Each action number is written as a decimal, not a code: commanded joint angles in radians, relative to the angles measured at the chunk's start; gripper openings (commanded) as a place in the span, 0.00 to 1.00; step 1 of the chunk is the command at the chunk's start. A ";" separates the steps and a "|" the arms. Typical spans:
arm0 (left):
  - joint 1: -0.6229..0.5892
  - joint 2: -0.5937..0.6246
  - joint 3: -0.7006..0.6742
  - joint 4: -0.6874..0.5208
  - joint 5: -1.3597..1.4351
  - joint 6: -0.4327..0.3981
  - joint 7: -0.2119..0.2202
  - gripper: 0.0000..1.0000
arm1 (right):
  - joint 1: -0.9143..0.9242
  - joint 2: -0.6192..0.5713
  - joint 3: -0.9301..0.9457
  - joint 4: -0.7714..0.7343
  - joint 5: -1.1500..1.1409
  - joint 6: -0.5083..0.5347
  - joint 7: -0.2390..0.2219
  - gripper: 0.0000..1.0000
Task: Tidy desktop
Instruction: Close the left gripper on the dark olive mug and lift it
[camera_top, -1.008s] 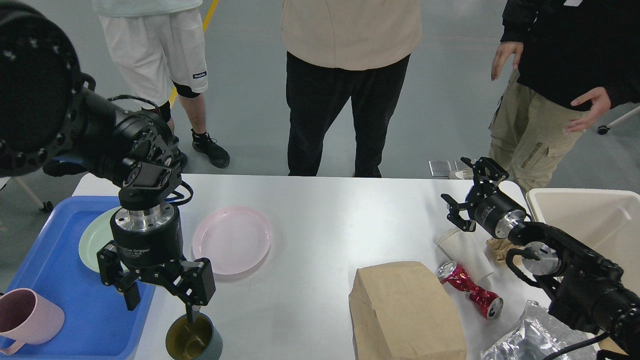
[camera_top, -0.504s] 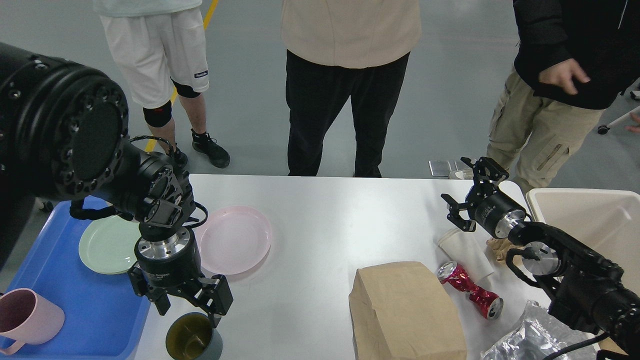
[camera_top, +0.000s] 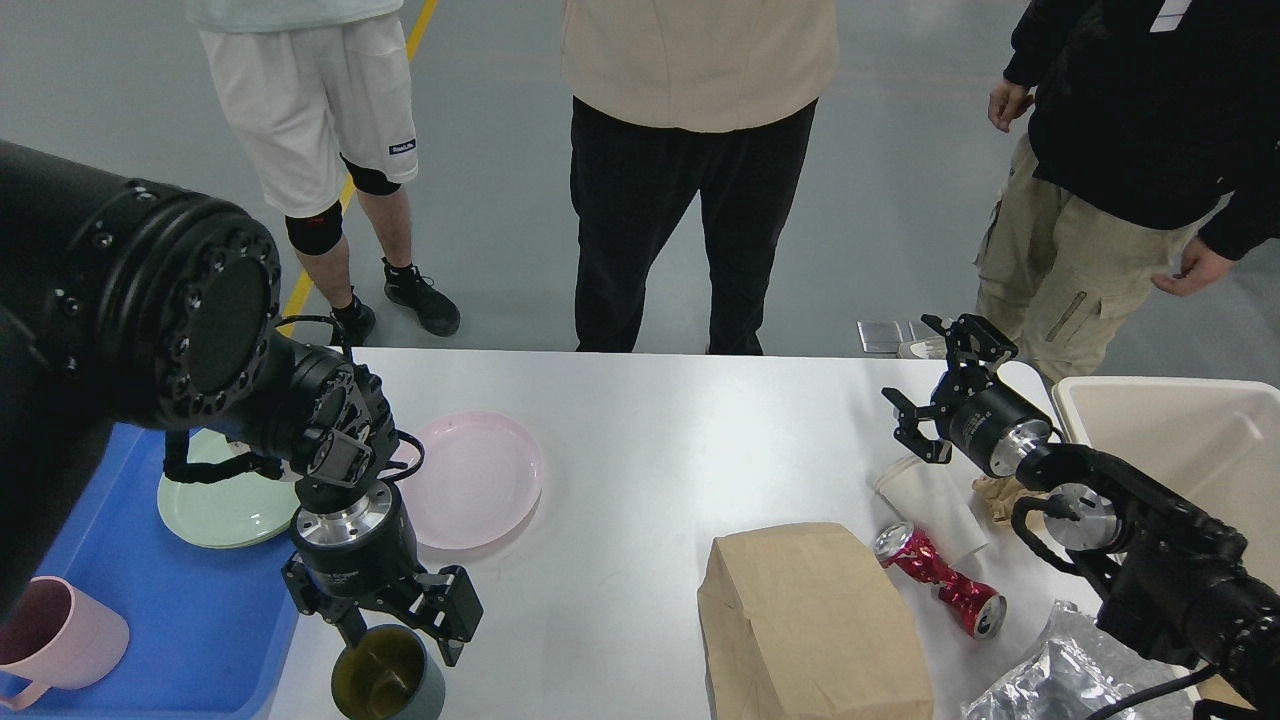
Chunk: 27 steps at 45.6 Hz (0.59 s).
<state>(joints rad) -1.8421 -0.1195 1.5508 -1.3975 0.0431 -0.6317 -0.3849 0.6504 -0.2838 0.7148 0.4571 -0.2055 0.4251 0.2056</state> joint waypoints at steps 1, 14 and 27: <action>0.010 0.001 -0.003 0.009 0.000 0.001 0.000 0.97 | 0.000 0.000 0.000 0.000 0.000 0.000 0.000 1.00; 0.093 -0.002 -0.018 0.063 -0.015 0.001 -0.002 0.97 | 0.000 0.000 0.000 0.000 0.000 0.000 0.000 1.00; 0.141 -0.002 -0.020 0.097 -0.019 -0.002 -0.002 0.97 | 0.000 0.000 0.000 0.000 0.000 0.000 0.000 1.00</action>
<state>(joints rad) -1.7261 -0.1212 1.5313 -1.3238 0.0249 -0.6305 -0.3865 0.6504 -0.2838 0.7148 0.4571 -0.2055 0.4250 0.2056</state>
